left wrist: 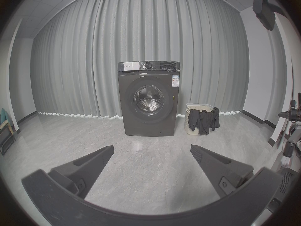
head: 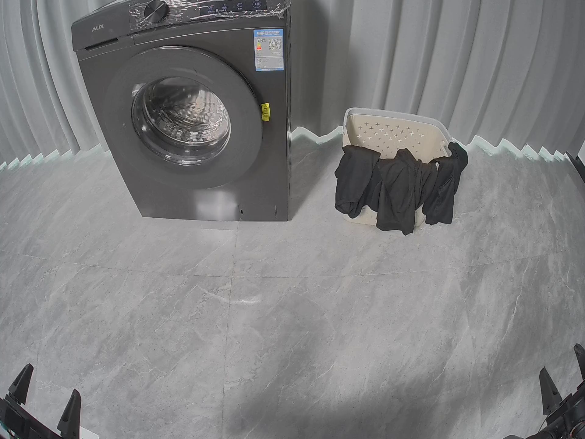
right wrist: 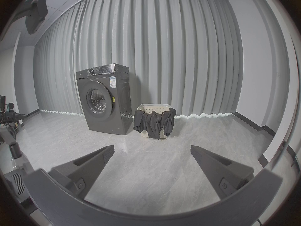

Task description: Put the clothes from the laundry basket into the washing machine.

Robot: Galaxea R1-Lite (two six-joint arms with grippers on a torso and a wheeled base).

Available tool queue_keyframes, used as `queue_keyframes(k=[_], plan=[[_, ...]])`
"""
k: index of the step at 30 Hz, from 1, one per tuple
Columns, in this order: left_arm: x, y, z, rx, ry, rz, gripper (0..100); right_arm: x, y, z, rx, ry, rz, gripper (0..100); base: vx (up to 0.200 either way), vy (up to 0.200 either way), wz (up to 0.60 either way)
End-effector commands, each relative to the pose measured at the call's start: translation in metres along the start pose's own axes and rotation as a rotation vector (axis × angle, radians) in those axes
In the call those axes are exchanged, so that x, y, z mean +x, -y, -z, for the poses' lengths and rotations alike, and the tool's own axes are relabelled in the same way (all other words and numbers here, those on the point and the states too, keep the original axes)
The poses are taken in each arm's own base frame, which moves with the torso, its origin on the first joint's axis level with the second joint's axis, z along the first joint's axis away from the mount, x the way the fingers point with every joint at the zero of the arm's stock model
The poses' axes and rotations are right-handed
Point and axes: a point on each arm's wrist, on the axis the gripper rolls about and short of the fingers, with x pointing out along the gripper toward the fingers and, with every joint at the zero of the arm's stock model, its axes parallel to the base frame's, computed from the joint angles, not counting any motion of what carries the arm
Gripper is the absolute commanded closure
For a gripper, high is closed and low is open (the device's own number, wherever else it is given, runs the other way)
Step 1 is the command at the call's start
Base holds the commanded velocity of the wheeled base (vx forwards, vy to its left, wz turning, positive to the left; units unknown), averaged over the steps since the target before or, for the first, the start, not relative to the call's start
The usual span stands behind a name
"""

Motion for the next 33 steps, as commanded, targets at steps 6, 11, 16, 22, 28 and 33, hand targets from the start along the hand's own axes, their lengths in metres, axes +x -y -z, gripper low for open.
queue_keyframes(k=[6, 11, 16, 22, 28, 33], plan=[[-0.0001, 0.0000, 0.0049, -0.002, 0.000, 0.000, 0, 0.0001, -0.0001, 0.0052, 0.002, -0.001, -0.002, 0, 0.000, 0.000, 0.00], [0.0000, 0.0000, 0.0048, -0.005, -0.001, 0.000, 0, 0.0001, -0.0002, 0.0054, -0.006, -0.003, 0.000, 0, 0.120, 0.000, 0.00], [0.0000, 0.0000, 0.0048, -0.006, -0.001, 0.000, 0, 0.0001, -0.0001, 0.0052, -0.002, -0.001, -0.005, 0, 0.200, 0.000, 0.00], [0.0000, 0.0000, 0.0048, -0.012, -0.001, 0.000, 0, 0.0001, -0.0001, 0.0054, -0.003, -0.003, -0.005, 0, 0.200, 0.000, 0.00], [0.0000, 0.0000, 0.0048, -0.009, -0.001, -0.002, 0, 0.0001, -0.0001, 0.0054, -0.005, -0.003, -0.005, 0, 0.200, 0.000, 0.00], [-0.0001, 0.0000, 0.0049, -0.002, 0.000, -0.002, 0, 0.0001, -0.0002, 0.0054, -0.006, -0.003, -0.007, 0, 0.040, 0.000, 0.00]])
